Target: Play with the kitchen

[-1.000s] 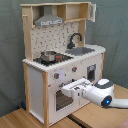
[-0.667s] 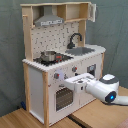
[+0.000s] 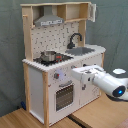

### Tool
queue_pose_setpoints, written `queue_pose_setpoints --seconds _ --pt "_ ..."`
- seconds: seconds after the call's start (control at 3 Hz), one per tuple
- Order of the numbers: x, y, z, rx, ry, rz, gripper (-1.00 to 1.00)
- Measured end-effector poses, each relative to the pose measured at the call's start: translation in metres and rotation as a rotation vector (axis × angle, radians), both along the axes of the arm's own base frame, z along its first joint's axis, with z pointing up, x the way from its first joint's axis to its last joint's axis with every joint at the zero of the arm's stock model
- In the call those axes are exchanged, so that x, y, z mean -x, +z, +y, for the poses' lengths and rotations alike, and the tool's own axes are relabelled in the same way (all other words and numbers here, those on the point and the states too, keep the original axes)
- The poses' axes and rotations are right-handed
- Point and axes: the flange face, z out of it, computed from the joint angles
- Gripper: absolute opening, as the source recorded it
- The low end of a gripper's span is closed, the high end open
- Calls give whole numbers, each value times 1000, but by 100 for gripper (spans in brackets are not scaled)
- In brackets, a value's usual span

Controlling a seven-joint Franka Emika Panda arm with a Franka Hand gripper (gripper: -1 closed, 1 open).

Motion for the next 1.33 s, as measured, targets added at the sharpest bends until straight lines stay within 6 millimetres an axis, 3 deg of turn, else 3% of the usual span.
queue_pose_setpoints --seconds 0.67,1.33 --pt "32 49 -21 -58 -122 -91 100" --pt "48 93 -49 -207 -239 -220 100"
